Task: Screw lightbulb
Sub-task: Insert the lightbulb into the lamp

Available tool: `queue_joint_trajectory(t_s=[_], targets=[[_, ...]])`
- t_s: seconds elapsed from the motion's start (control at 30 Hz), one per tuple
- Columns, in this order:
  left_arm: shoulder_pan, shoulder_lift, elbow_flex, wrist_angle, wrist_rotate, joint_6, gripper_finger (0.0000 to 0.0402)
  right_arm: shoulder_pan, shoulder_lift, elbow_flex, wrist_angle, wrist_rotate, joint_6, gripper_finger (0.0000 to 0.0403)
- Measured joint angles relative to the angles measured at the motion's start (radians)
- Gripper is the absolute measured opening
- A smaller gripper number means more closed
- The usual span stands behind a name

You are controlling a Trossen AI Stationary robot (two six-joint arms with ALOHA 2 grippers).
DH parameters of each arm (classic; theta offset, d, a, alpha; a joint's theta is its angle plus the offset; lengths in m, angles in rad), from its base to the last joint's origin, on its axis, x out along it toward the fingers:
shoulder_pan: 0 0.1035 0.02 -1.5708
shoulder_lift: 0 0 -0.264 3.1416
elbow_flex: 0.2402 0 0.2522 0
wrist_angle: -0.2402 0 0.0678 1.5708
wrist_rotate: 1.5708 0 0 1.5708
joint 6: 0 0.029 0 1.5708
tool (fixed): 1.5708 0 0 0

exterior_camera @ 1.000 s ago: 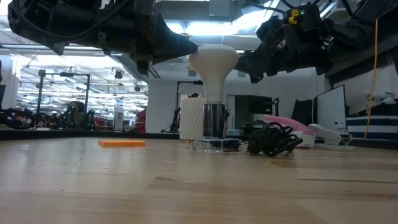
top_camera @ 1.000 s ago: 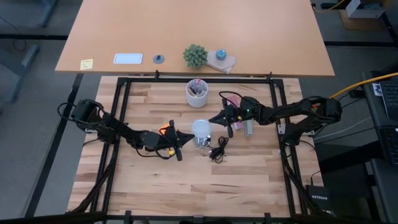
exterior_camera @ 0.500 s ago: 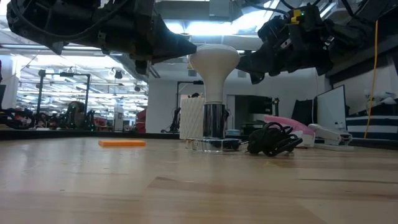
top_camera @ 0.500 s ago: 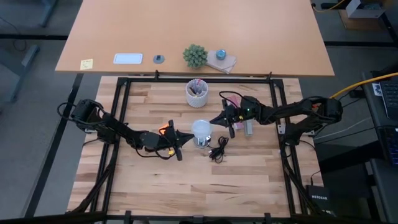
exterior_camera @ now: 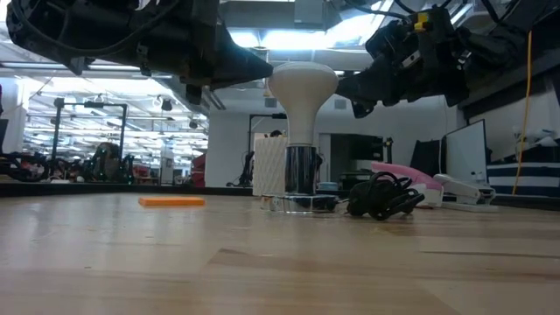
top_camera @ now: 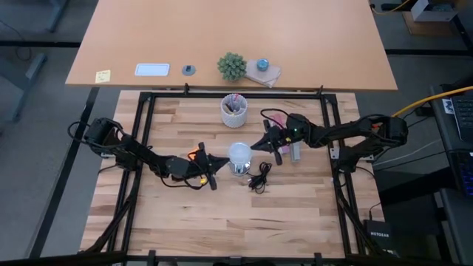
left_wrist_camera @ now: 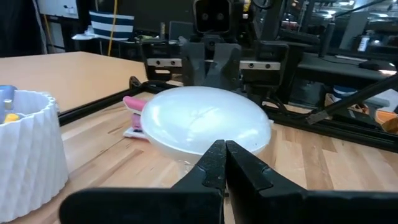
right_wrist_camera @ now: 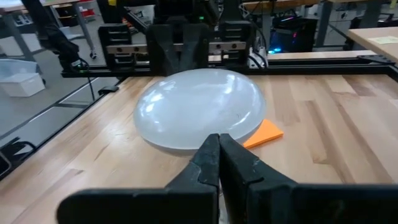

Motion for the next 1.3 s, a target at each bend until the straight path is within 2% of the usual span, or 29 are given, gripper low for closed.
queue_joint_trajectory(t_s=[0.3,0.83,0.93,1.17,1.3], targets=[[0.011,0.001,0.003,0.003,-0.107,-0.003,0.0001,0.013,0.01,-0.005,-0.037,-0.106,0.0,0.0005],[0.014,0.001,0.003,0.006,-0.098,0.0,0.0001,0.016,0.005,0.0,-0.073,-0.005,-0.002,0.0005],[0.013,0.001,0.003,0.006,-0.097,0.0,0.0001,0.016,-0.002,0.0,-0.107,0.041,-0.005,0.0005],[0.013,0.001,0.002,0.007,-0.098,0.006,0.0001,0.015,-0.061,0.0,-0.239,0.226,-0.087,0.0005],[-0.001,-0.002,0.002,0.014,-0.098,0.042,0.0001,0.015,-0.106,0.0,-0.24,0.323,-0.113,0.0005]])
